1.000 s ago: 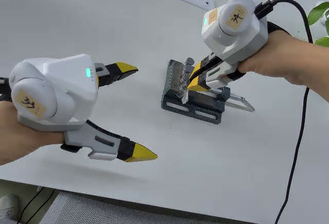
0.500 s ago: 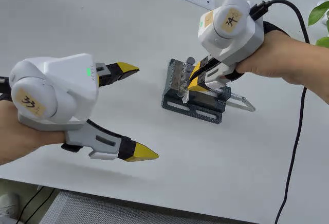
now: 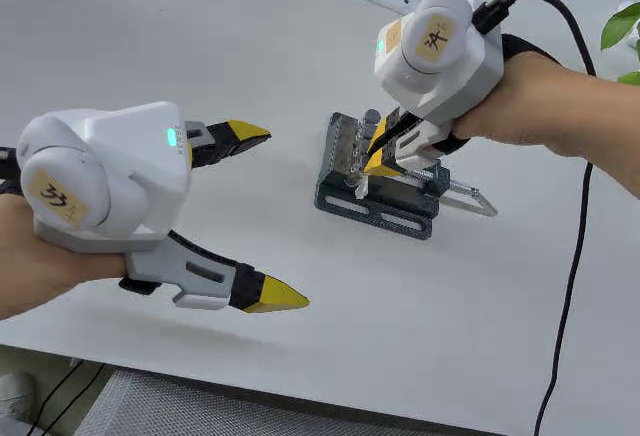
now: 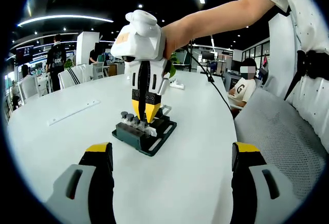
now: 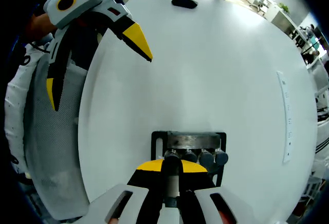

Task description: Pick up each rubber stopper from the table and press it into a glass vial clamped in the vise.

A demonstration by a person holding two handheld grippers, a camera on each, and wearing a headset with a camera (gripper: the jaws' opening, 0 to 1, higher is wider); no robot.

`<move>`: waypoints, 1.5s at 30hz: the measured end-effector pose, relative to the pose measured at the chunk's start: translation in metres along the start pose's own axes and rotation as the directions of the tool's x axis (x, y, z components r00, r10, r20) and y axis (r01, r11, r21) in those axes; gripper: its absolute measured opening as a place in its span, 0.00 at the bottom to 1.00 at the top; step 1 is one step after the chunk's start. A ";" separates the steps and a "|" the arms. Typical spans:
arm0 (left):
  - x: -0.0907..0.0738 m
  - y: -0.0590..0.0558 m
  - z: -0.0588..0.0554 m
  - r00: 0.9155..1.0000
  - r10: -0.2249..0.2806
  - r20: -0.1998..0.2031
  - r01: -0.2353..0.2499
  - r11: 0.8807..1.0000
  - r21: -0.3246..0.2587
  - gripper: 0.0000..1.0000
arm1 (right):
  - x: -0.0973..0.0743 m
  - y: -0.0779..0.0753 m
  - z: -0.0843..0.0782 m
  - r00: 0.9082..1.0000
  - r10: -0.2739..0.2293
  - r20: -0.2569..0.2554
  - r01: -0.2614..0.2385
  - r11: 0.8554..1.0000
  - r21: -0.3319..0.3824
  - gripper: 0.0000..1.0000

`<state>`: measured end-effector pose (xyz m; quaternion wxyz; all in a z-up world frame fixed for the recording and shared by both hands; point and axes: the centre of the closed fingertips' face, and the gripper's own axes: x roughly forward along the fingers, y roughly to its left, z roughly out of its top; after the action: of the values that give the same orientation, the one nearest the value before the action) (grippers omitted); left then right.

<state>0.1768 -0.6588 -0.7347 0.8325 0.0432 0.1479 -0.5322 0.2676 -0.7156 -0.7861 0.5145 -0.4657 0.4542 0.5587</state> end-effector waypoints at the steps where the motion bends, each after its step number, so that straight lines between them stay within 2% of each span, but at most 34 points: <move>1: 0.000 0.000 0.000 1.000 0.000 0.000 0.000 1.000 -0.001 0.96 | 0.000 0.000 -0.001 1.000 0.000 -0.004 0.000 1.000 0.000 0.05; 12: 0.003 0.001 0.001 1.000 -0.003 0.009 0.003 1.000 -0.006 0.95 | 0.001 -0.001 -0.001 1.000 0.002 -0.015 -0.002 1.000 0.025 0.05; 14: 0.003 0.000 0.002 1.000 -0.005 0.008 0.005 1.000 -0.009 0.95 | 0.001 -0.001 -0.001 1.000 0.007 -0.017 -0.006 0.999 0.046 0.05; 15: 0.004 -0.001 0.002 1.000 -0.006 0.009 0.006 1.000 -0.008 0.95 | 0.001 0.000 -0.001 1.000 0.017 -0.016 -0.016 0.996 0.087 0.05; 17: 0.004 -0.002 0.002 1.000 -0.008 0.007 0.009 1.000 -0.008 0.95 | 0.001 -0.001 -0.001 1.000 0.023 -0.021 -0.021 0.998 0.064 0.05; 26: 0.005 -0.003 0.001 1.000 -0.007 0.012 0.007 1.000 -0.012 0.95 | 0.003 -0.002 -0.001 0.998 0.022 -0.054 -0.018 0.998 0.064 0.05; 45: 0.006 -0.006 -0.001 1.000 -0.012 0.010 0.013 1.000 -0.018 0.95 | 0.001 -0.001 -0.001 1.000 -0.001 -0.002 0.001 0.998 0.065 0.07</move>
<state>0.1739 -0.6660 -0.7365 0.8302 0.0322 0.1487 -0.5363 0.2690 -0.7167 -0.7875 0.5293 -0.4492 0.4724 0.5430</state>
